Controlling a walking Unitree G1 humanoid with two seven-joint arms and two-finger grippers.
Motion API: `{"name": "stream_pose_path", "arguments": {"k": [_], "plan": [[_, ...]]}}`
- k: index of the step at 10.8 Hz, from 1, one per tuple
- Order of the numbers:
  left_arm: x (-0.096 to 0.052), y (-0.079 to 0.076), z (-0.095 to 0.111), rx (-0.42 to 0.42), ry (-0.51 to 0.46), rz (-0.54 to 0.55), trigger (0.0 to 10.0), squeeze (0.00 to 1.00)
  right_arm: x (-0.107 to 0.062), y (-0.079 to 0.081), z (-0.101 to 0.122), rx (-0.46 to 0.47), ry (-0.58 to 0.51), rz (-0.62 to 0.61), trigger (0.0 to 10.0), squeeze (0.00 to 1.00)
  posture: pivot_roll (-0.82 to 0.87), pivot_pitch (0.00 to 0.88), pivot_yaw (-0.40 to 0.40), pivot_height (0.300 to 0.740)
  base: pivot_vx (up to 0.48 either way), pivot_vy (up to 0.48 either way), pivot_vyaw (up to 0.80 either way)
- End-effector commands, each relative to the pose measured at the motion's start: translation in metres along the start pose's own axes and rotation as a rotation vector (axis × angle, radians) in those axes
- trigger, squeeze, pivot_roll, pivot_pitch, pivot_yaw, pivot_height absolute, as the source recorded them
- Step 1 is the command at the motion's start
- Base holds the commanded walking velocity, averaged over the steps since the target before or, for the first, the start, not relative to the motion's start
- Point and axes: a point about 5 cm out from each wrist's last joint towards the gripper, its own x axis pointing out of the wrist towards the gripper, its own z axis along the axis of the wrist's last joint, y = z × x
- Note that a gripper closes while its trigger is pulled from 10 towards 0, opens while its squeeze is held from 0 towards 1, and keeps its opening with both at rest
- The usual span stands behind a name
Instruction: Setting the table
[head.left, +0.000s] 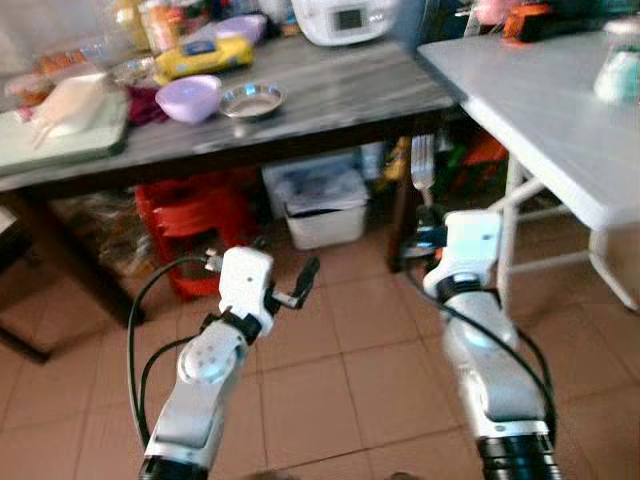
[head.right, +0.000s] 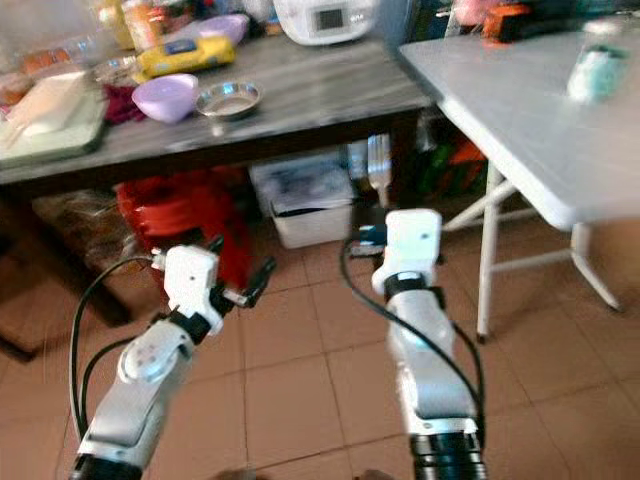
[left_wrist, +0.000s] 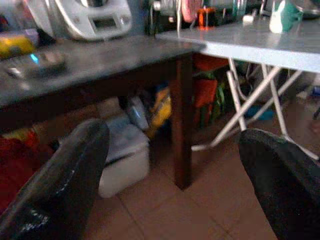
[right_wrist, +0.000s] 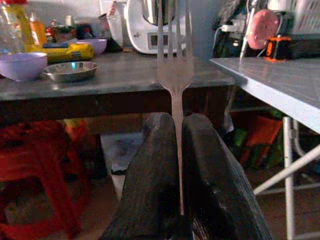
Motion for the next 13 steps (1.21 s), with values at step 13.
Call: {"name": "stream_pose_path", "arguments": {"k": [13], "plan": [[0.004,0.018,0.008,0.003,-0.033,0.134,10.0,0.00,-0.001,0.013,0.009,-0.022,-0.050,0.074,10.0,0.00,-0.01,0.090,0.065,0.740,0.000,0.000,0.18]]}}
